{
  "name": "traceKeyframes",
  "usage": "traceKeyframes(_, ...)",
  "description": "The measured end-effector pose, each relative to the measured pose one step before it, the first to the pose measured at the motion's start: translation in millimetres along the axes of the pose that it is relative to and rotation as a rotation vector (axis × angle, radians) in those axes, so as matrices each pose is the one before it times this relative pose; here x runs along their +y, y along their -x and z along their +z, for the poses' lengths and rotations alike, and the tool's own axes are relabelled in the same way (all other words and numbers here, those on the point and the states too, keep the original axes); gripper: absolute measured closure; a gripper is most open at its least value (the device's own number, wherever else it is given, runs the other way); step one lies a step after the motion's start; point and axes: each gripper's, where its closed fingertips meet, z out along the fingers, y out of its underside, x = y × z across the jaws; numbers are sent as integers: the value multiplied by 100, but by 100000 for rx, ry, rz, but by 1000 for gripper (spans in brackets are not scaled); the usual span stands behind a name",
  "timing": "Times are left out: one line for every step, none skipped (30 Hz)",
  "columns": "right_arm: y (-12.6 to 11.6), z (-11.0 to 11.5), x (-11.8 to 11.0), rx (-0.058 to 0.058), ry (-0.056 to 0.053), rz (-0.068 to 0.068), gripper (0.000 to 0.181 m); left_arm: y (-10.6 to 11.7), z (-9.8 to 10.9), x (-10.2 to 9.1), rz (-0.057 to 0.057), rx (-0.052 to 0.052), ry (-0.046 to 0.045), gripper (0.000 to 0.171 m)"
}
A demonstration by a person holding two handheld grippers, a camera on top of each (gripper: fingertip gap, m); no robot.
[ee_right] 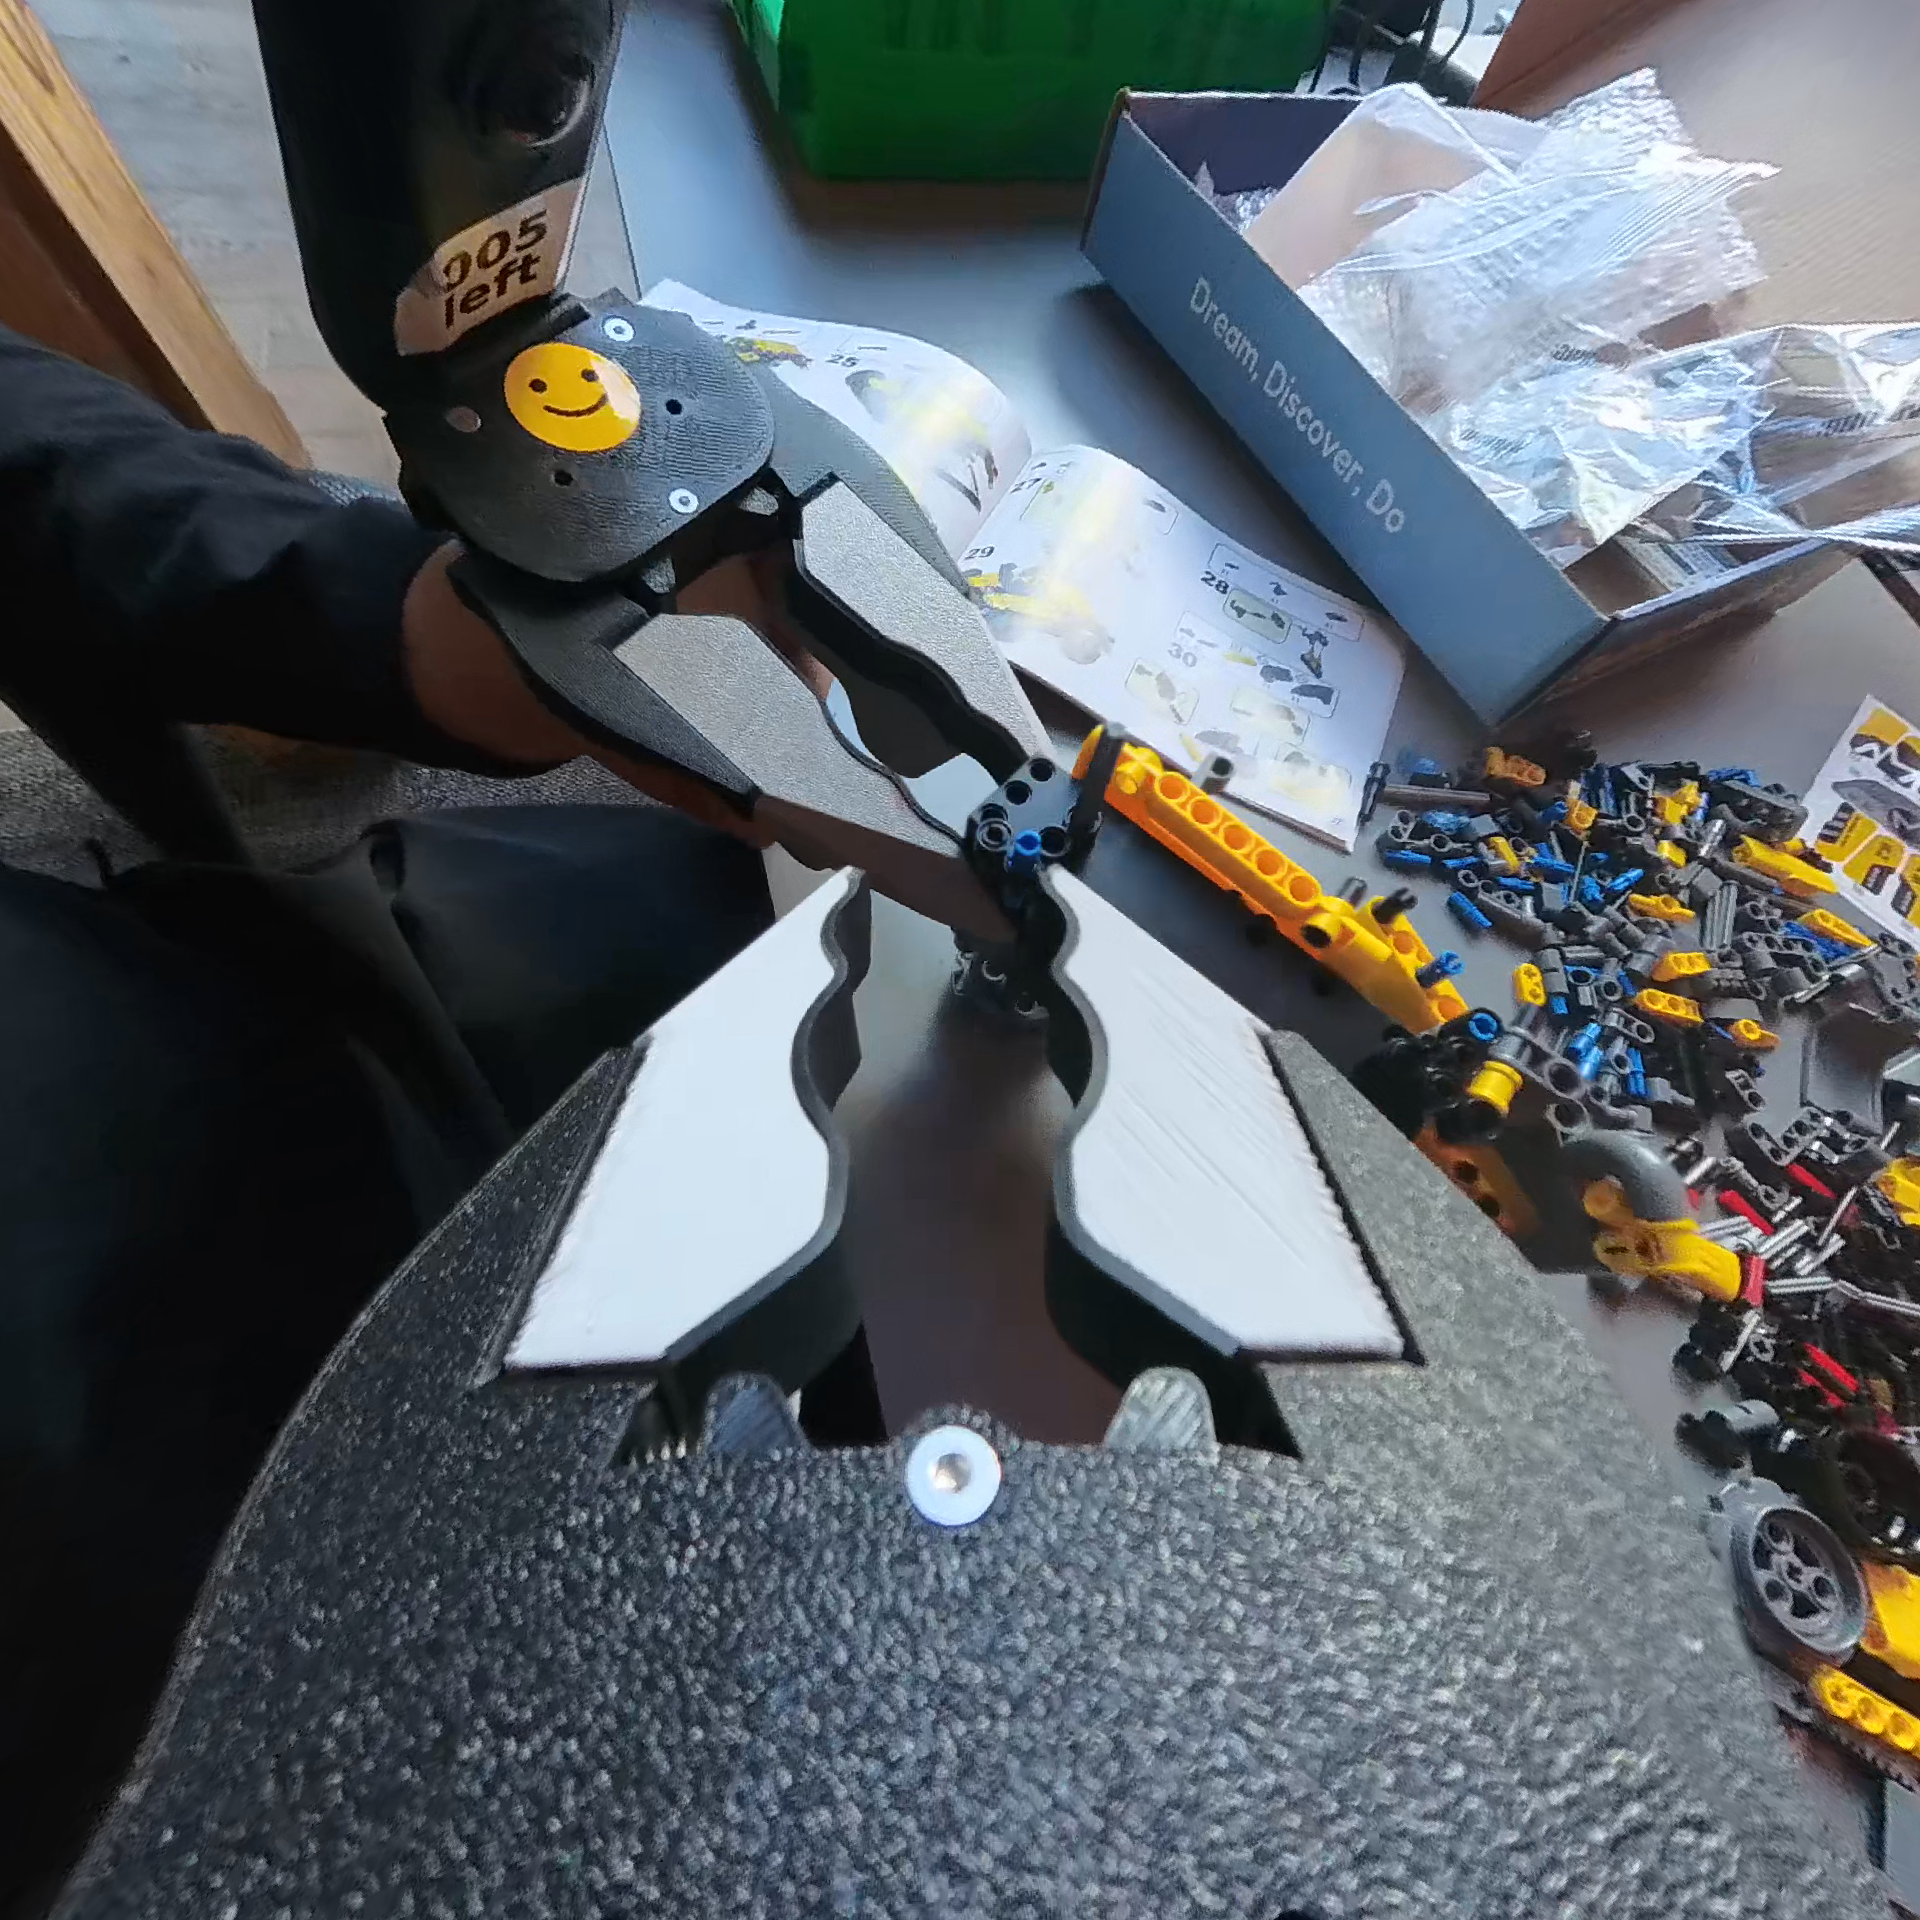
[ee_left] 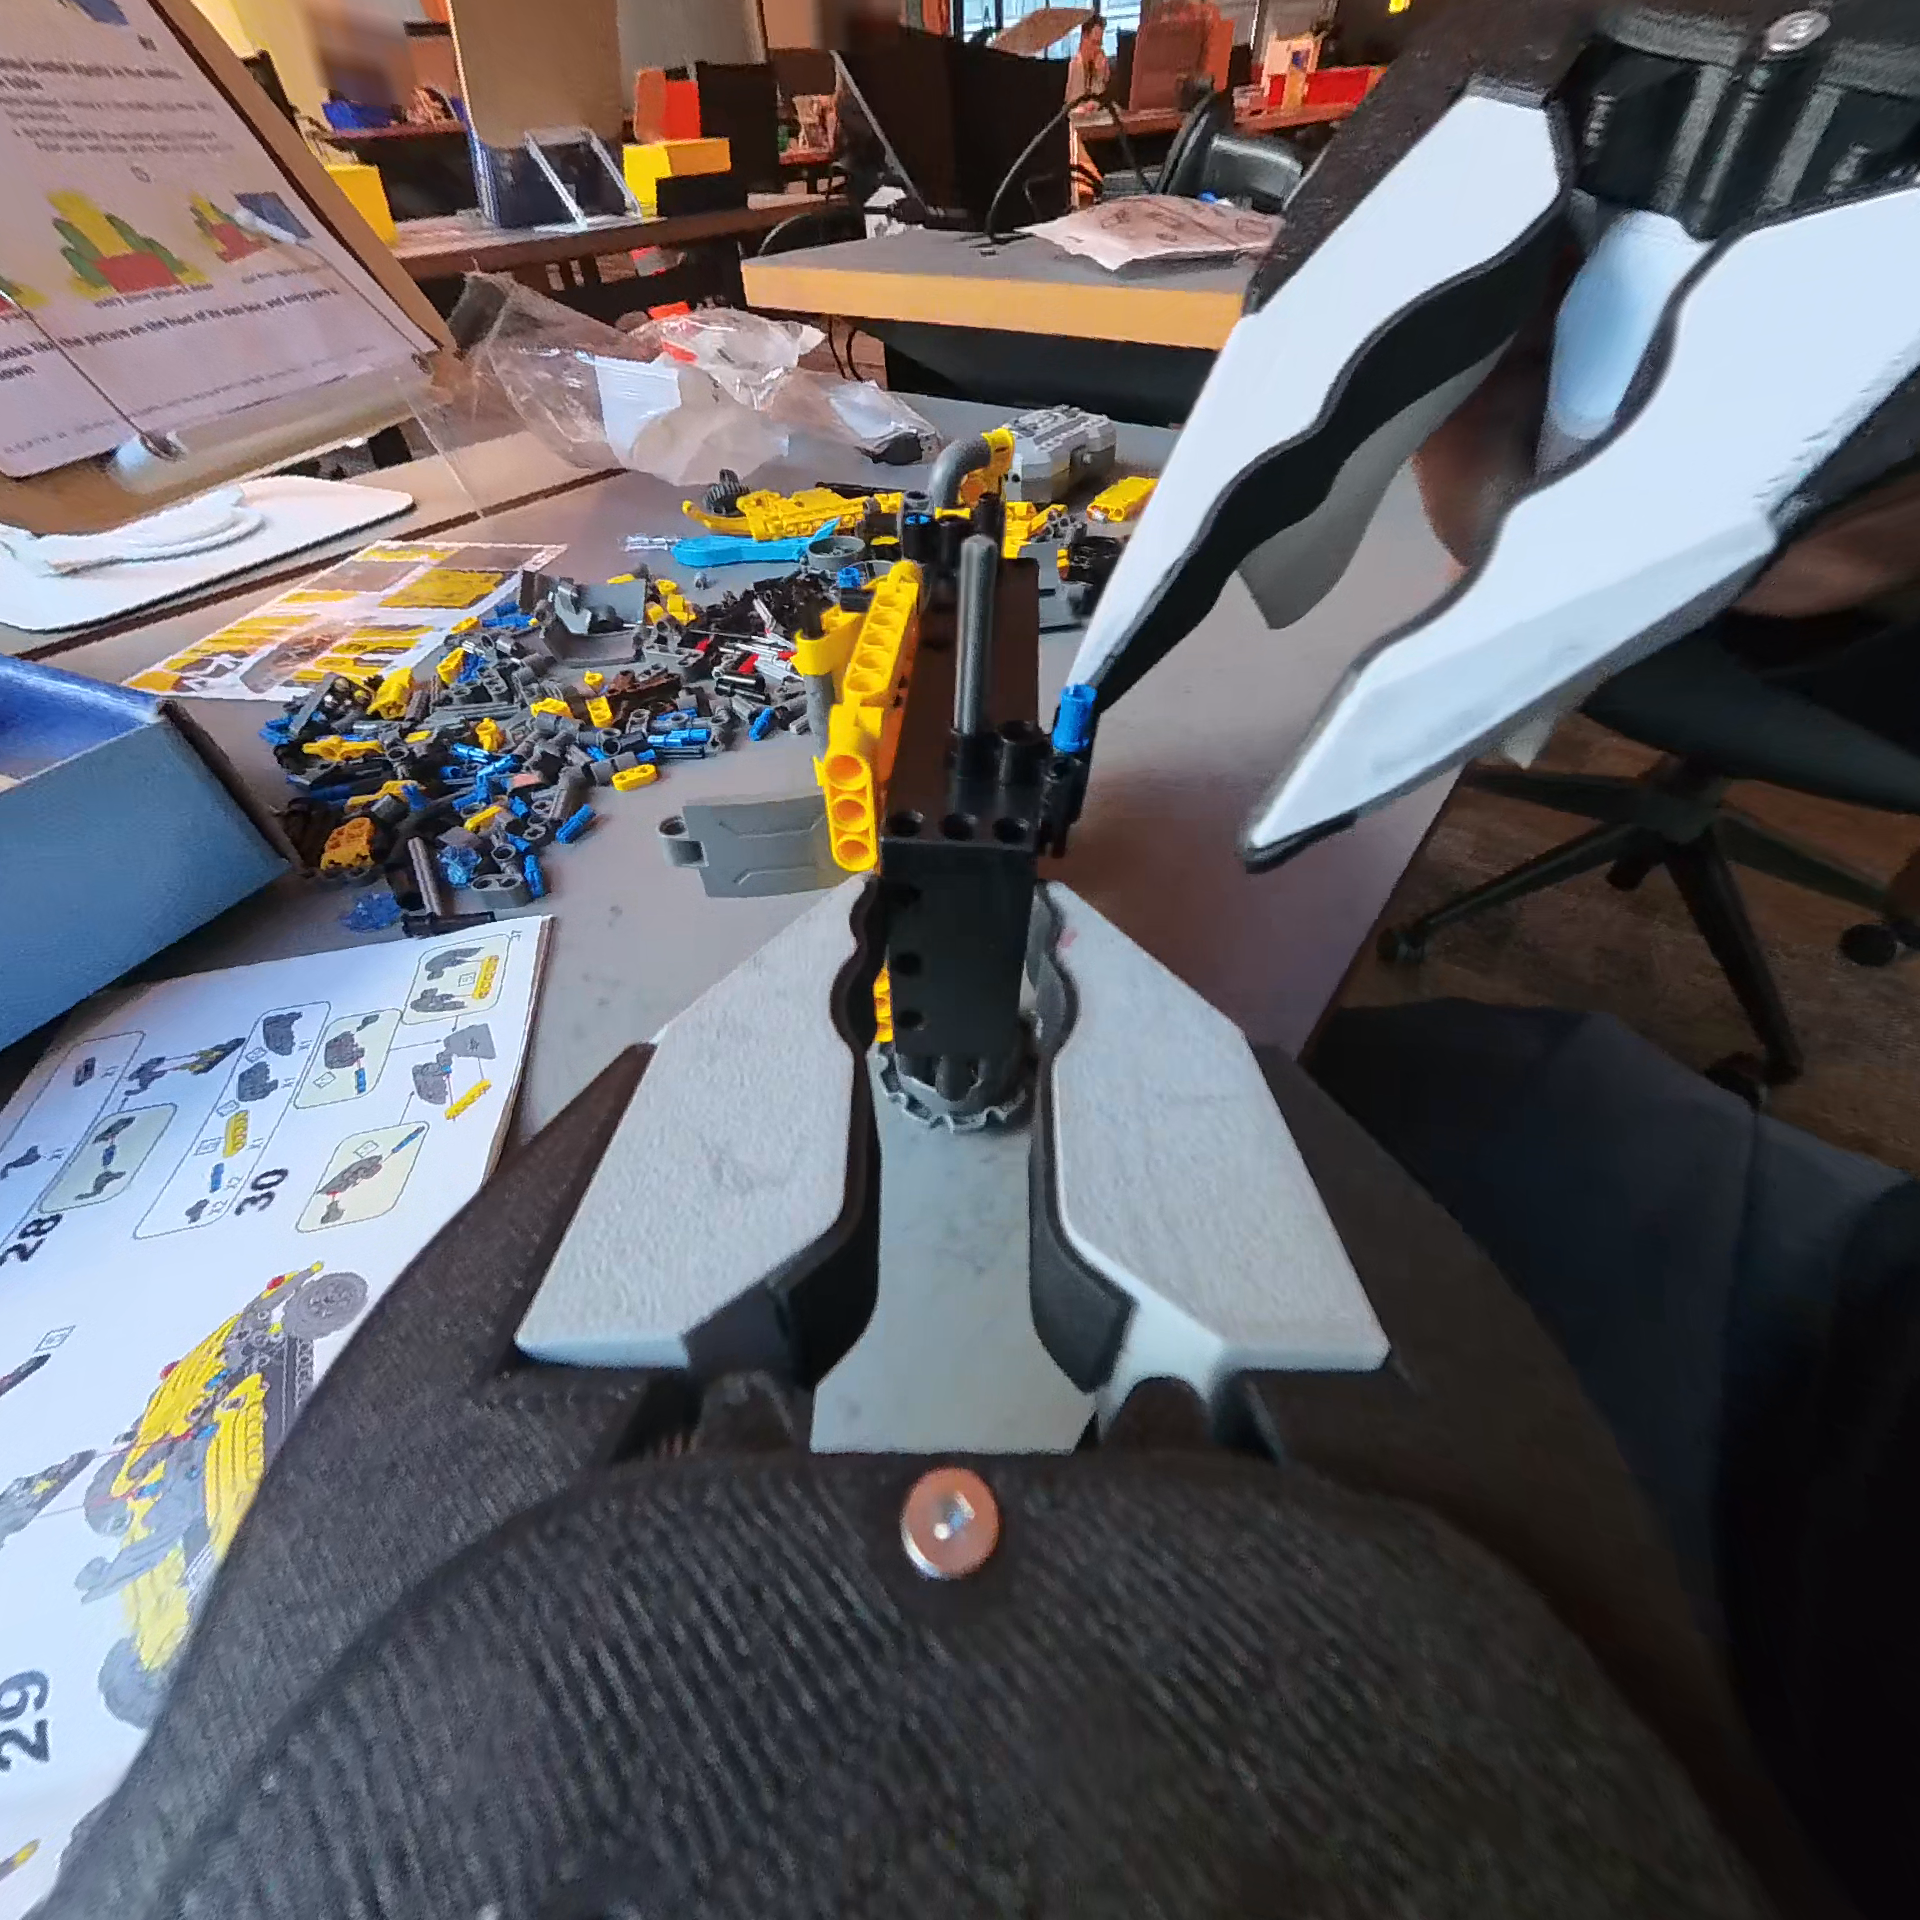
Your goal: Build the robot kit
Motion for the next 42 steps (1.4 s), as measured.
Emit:
traceKeyframes(6, 18, -38, -162, -168, -127, 150, 12, -22, 11, -883, 609, -83, 148)
traceKeyframes(17, 28, -33, -578, 50, 430, 149, 14, -7, -3, -570, 467, -59, 148)
traceKeyframes(-27, 13, -29, -395, 101, 364, 149, 6, 2, -2, -419, 321, 56, 148)
traceKeyframes(-136, -17, 19, 324, 439, -36, 150, 0, -6, 2, -249, 176, -4, 148)
traceKeyframes(-259, -30, 60, 980, 604, -14, 154, -11, 1, 2, 167, 103, -64, 148)
traceKeyframes(-323, -39, 96, 1091, 531, 444, 157, -48, -8, -3, 398, 65, -31, 148)
traceKeyframes(-187, -25, 46, 71, -109, 848, 157, -7, -8, 3, 220, -115, -67, 148)
traceKeyframes(-10, -28, -1, -1078, -586, 1136, 158, -7, 4, -4, 75, -15, -22, 148)
traceKeyframes(22, -18, -18, -1027, -454, 955, 158, -7, 2, 2, -89, 160, 13, 148)
traceKeyframes(-4, -18, 6, -431, -158, 144, 157, -5, 1, 1, -231, 175, 2, 148)
traceKeyframes(7, 7, 1, 25, 103, -383, 158, 1, -16, 0, -138, 109, -34, 148)
traceKeyframes(55, 32, 2, 29, 199, -139, 157, -12, -1, 5, 8, 31, -39, 148)
traceKeyframes(192, 46, -49, -627, 23, 312, 158, -2, 3, -4, 265, -212, -22, 148)
traceKeyframes(321, 49, -136, -1168, -431, 573, 159, -3, 6, -8, 280, -259, -125, 148)
traceKeyframes(268, 9, -146, -564, -402, 280, 155, -26, 20, -8, 253, -187, -99, 148)
traceKeyframes(168, -67, -86, 111, -107, -582, 154, 45, 21, -4, 57, -639, -66, 148)
traceKeyframes(321, -138, -175, -1011, -1078, -904, 153, 82, 20, -2, -245, -697, -60, 148)
traceKeyframes(353, -230, -334, -1732, -2631, -24, 160, 88, 6, -14, -478, -451, -34, 148)
traceKeyframes(-11, -257, -246, -213, -2513, 1165, 161, 72, 0, -13, -616, -106, -41, 148)
traceKeyframes(-403, -244, 111, 1387, -808, 1625, 161, 35, 3, 2, -499, 16, 13, 148)
traceKeyframes(-623, -185, 366, 2279, 537, 1587, 158, -26, -10, 3, -107, 273, 2, 148)
traceKeyframes(-670, -149, 431, 2576, 824, 1300, 152, -58, -8, -1, 191, 299, -24, 148)
traceKeyframes(-519, -51, 386, 1966, 856, 653, 148, -74, 5, 5, 336, 339, -32, 148)
traceKeyframes(-234, 68, 336, 812, 1139, -200, 146, -81, 6, 19, 448, 303, 88, 148)
traceKeyframes(-62, 209, 282, 258, 1408, -903, 145, -22, -16, -3, 382, -86, -42, 148)
traceKeyframes(-5, 331, 218, 210, 1474, -1276, 145, 160, -37, -8, -136, -1102, -48, 148)
traceKeyframes(-38, 326, 22, 528, 727, -1266, 145, 54, -42, -15, -210, -94, -206, 148)
traceKeyframes(-81, 265, -144, 689, 76, -978, 147, 40, -45, 31, -131, 231, 240, 148)
traceKeyframes(-41, 198, -139, 210, 247, -634, 153, 58, -91, 20, -36, 251, 147, 147)
traceKeyframes(-18, 142, -190, -30, -187, -446, 159, 46, -74, 16, -216, 420, 141, 147)
traceKeyframes(18, 82, -252, -303, -878, -160, 163, -27, -46, 27, -451, 970, 284, 147)
traceKeyframes(108, 69, -194, -883, -754, 202, 164, -45, -41, 23, -462, 1148, 269, 148)
traceKeyframes(163, 85, -63, -1042, -108, 92, 166, -42, -36, 22, -398, 939, 113, 148)
traceKeyframes(109, 89, 26, -432, 311, -344, 169, -55, -31, 19, -281, 886, 104, 148)
traceKeyframes(60, 80, 33, 175, 279, -514, 170, -25, -46, 21, -54, 649, 4, 148)
traceKeyframes(31, 26, -32, 203, -175, -287, 172, 3, -36, 18, -160, 475, 85, 147)
traceKeyframes(59, -28, -69, -281, -376, 84, 173, -6, 8, 13, -347, 466, 138, 147)
traceKeyframes(13, -68, -56, -519, -279, 480, 174, 27, 5, -4, -418, 133, 76, 147)
traceKeyframes(-47, -76, -95, -574, -744, 1099, 174, -12, 6, 9, -221, 253, 95, 147)
traceKeyframes(-7, -49, -95, -1365, -1139, 1951, 174, -5, 6, 6, 21, 167, 61, 148)
traceKeyframes(17, 15, -18, -1982, -997, 2579, 174, 3, -10, 8, 55, 160, 135, 148)
traceKeyframes(7, 14, -27, -2126, -1151, 2979, 174, -6, 4, 5, -91, 175, 139, 148)
